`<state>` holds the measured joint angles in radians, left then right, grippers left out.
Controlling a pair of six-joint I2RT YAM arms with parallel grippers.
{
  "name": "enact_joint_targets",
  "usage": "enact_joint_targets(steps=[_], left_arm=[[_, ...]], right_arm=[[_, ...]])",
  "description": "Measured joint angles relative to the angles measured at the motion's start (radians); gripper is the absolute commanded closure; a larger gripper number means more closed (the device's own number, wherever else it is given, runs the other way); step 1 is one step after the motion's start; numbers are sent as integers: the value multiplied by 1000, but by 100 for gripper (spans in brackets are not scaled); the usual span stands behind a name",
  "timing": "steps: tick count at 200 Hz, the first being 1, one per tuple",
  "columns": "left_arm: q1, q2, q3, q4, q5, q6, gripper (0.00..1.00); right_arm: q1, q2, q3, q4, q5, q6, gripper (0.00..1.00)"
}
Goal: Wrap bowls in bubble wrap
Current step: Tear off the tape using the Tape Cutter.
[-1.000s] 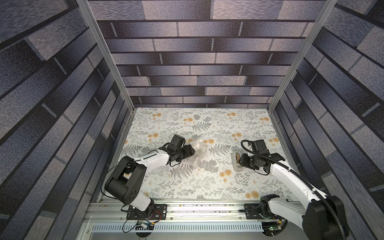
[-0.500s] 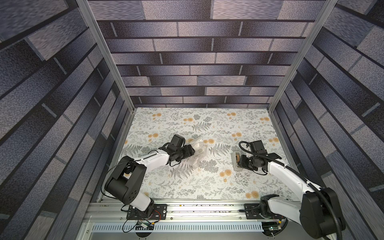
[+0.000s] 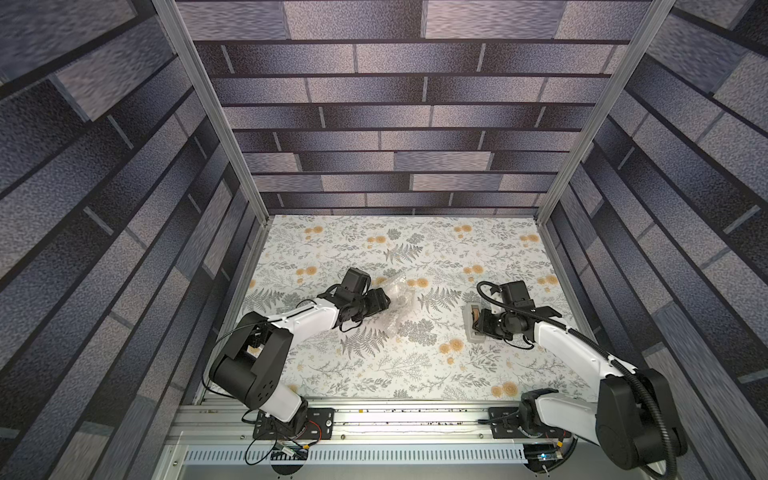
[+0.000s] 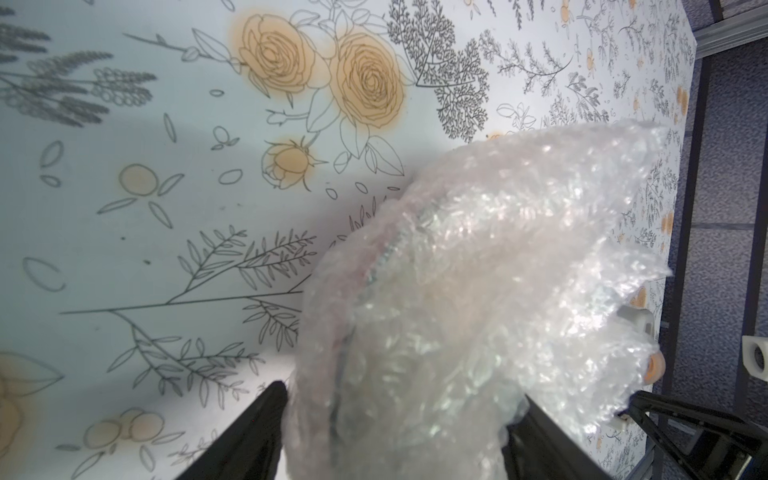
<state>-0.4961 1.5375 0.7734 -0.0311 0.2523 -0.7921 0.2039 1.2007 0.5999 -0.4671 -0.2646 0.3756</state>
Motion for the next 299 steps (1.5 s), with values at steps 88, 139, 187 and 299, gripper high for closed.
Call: enact_joint_targets(steps=[88, 139, 187, 299], left_arm=[[0, 3, 2, 0, 3, 0, 19], [0, 3, 2, 0, 3, 0, 19], [0, 3, 2, 0, 3, 0, 19], [-2, 3, 2, 0, 4, 0, 19]], right_arm=[[-37, -21, -19, 1, -46, 0, 81], [-53, -30, -26, 1, -60, 1, 83], [-59, -35, -29, 1, -79, 3, 86], [-61, -72, -48, 0, -90, 16, 100]])
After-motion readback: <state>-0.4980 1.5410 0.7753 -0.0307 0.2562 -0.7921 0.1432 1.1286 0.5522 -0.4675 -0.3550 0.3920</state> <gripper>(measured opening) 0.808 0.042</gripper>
